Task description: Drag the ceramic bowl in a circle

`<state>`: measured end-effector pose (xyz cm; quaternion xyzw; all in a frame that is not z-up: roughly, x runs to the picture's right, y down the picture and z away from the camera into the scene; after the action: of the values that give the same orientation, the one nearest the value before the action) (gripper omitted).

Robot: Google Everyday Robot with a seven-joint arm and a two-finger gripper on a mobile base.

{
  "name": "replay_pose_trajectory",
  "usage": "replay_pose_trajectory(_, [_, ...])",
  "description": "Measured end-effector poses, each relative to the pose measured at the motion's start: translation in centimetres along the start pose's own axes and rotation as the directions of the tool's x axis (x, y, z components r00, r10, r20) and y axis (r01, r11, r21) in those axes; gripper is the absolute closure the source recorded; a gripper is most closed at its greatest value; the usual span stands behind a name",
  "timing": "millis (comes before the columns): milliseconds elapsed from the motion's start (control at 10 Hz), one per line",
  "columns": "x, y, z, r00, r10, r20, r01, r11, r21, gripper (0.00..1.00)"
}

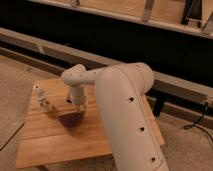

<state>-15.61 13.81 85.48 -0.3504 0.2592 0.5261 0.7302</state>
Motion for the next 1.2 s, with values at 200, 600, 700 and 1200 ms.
replay_pose_trajectory(200, [0.2,1.7,-0.7,1.000,-0.024,0.012,0.024,0.999,-0.021,1.00])
replay_pose_trajectory(600, [1.5,4.2,-1.2,0.999,-0.049,0.016,0.050,0.996,-0.067,1.00])
replay_pose_trajectory(700, [2.2,4.4,-1.3,0.999,-0.050,0.010,0.051,0.996,-0.075,1.00])
replay_pose_trajectory(1200, [6.6,5.3,-1.3,0.998,-0.054,-0.029,0.050,0.992,-0.113,1.00])
